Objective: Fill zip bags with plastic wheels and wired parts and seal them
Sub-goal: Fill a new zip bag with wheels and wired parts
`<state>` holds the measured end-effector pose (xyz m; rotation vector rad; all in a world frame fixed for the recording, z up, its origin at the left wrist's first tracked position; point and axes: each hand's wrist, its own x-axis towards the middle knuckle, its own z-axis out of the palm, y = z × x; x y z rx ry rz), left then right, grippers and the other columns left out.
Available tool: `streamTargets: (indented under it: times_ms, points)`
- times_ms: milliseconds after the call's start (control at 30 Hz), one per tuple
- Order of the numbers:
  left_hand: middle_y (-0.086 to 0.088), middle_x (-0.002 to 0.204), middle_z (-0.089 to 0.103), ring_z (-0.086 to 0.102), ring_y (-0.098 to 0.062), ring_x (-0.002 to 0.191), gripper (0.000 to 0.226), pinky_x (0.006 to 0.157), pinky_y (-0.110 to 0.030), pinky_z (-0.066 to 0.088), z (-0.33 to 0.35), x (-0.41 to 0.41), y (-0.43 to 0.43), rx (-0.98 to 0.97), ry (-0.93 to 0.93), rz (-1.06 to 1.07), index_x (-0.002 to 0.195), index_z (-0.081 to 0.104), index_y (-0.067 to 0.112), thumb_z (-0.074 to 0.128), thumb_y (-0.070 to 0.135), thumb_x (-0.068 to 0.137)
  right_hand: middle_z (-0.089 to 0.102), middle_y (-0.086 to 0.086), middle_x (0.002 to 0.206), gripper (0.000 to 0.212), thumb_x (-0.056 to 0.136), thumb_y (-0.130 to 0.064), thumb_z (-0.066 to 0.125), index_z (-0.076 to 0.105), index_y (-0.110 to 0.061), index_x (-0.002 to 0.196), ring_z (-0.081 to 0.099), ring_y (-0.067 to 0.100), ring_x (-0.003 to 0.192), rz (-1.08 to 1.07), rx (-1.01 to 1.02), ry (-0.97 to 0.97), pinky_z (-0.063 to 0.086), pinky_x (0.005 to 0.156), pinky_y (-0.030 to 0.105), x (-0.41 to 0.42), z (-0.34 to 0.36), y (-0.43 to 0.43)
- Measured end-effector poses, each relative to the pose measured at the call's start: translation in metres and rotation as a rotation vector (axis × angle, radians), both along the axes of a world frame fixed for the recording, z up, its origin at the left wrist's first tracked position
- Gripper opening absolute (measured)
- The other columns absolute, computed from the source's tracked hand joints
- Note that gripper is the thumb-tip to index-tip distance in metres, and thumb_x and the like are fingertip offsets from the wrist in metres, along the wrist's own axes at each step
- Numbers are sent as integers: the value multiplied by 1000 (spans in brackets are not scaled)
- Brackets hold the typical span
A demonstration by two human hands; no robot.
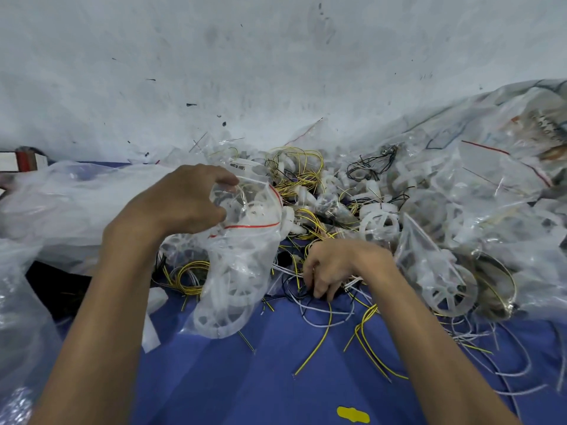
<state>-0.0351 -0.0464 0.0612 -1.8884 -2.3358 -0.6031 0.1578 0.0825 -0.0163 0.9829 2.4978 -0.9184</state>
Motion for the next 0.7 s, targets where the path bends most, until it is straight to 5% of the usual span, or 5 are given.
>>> streamTargets:
  times_ms: [133, 233, 367, 500, 700]
  points:
    - [7, 134, 53, 47, -8, 112, 59, 90, -18, 28, 0, 5, 2, 1, -4, -53, 131, 52, 26, 65, 9, 76, 61, -4, 73, 16, 89, -4, 58, 64, -11, 102, 70, 25, 79, -57, 12, 201, 57, 67, 22, 10, 20, 2]
    - [10, 133, 51, 41, -1, 93, 59, 86, -16, 27, -1, 7, 1, -14, -20, -81, 131, 51, 29, 67, 11, 77, 61, 1, 89, 19, 91, -4, 55, 66, -11, 105, 68, 16, 70, -45, 51, 324, 57, 66, 20, 16, 34, -2]
    - [12, 132, 50, 37, 2, 102, 61, 81, -12, 27, -1, 9, 0, -35, -59, -112, 131, 51, 31, 67, 9, 77, 65, -2, 98, 25, 83, -3, 65, 67, -23, 98, 70, 15, 74, -69, 167, 630, 56, 69, 21, 25, 57, -12]
    - [11, 135, 48, 34, 3, 113, 63, 92, -15, 26, 0, 21, 3, -86, -71, -192, 133, 49, 30, 68, 9, 77, 64, -10, 87, 27, 78, -8, 72, 66, -26, 97, 64, 1, 60, -114, 140, 1021, 47, 54, 11, 25, 77, -30]
    - [22, 89, 51, 48, 15, 75, 38, 61, -1, 33, 4, 43, 4, -34, -115, -295, 102, 54, 34, 68, 10, 76, 65, -4, 82, 30, 69, -5, 79, 63, -21, 89, 57, 6, 57, 106, 324, 817, 51, 62, 22, 4, 74, -55]
